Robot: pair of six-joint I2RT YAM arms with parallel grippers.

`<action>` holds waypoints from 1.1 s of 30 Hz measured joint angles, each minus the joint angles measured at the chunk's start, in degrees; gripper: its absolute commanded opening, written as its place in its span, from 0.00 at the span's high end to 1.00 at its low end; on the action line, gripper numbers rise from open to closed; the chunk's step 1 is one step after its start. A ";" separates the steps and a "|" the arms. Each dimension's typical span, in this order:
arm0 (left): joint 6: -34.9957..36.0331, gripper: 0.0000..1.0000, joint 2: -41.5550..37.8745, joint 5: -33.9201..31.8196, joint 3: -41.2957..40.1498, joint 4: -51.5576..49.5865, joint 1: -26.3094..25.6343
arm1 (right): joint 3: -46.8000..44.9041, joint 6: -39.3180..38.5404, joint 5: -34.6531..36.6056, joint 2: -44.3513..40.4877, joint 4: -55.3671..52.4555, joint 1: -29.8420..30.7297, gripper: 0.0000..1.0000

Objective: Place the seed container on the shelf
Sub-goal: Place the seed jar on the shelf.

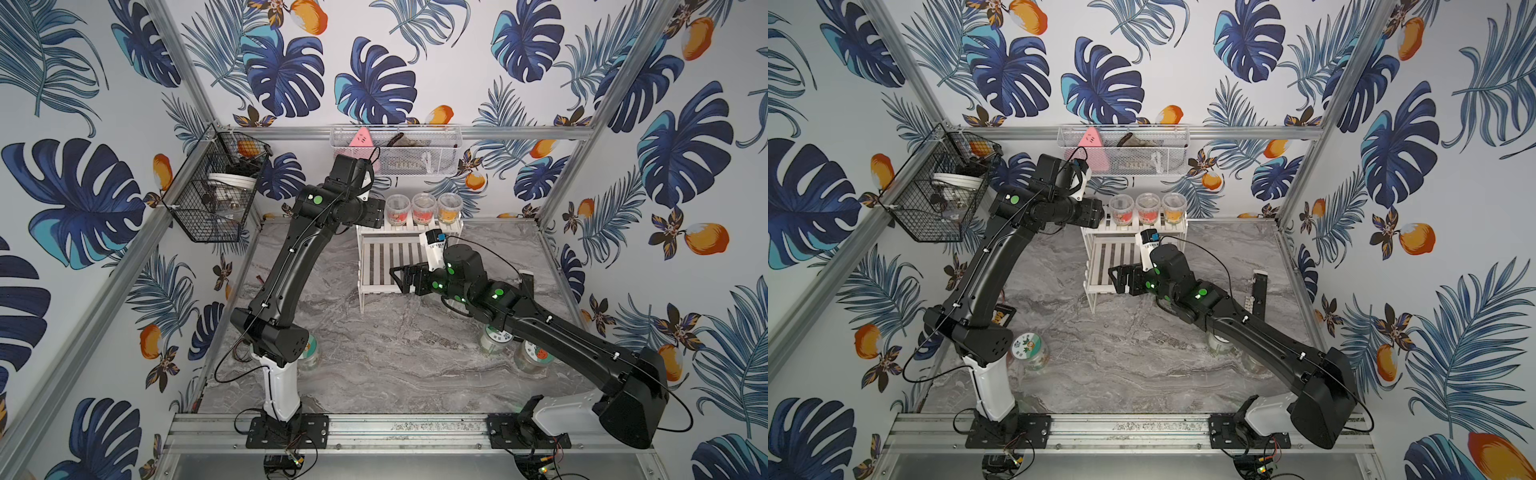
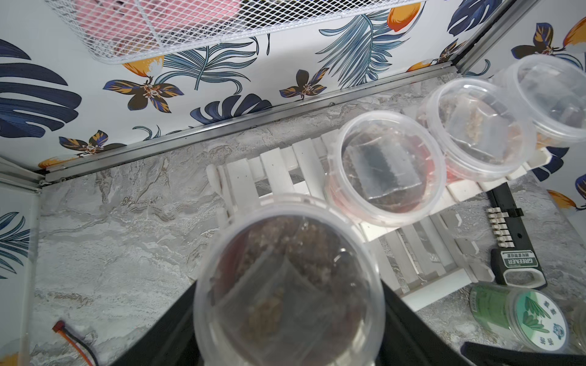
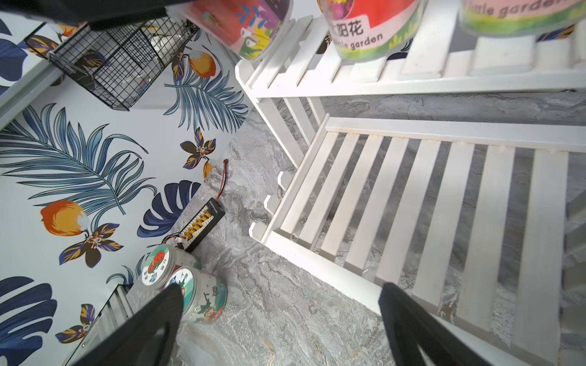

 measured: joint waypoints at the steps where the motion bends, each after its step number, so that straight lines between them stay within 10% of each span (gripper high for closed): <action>1: 0.02 0.28 0.48 -0.26 0.63 -0.02 0.07 | 0.24 0.00 0.20 0.09 -0.04 0.00 0.00; 33: 0.11 0.20 4.24 -0.26 1.20 0.66 0.94 | 1.05 0.04 2.03 0.52 -0.04 0.00 0.00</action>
